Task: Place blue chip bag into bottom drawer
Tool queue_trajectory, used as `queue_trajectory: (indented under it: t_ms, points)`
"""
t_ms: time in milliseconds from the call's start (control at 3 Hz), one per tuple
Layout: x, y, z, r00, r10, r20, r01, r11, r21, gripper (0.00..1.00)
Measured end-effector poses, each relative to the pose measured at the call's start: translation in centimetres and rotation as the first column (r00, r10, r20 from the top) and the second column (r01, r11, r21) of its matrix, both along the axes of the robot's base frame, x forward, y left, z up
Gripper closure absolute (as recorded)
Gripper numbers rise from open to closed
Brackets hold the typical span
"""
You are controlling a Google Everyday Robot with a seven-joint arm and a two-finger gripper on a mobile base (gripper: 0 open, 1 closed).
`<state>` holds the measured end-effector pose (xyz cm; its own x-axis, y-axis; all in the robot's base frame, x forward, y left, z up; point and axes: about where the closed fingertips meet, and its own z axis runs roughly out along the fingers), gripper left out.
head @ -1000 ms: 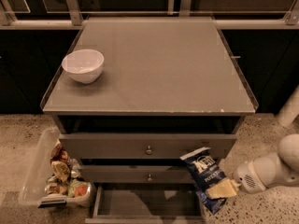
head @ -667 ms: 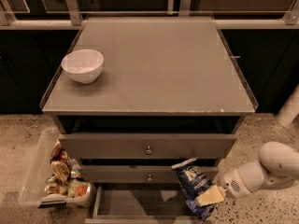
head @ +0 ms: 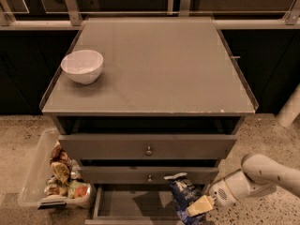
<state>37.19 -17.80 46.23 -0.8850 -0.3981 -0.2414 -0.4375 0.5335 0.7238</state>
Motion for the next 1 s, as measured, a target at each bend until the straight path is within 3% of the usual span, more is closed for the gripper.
queue_trajectory:
  t_ms: [667, 1000]
  points:
    - [-0.3, -0.1, -0.4, 0.9996, -0.025, -0.008, 0.025, 1.000, -0.004, 1.00]
    - [0.5, -1.8, -3.6, 0.9832, -0.177, -0.045, 0.177, 0.984, 0.002, 1.00]
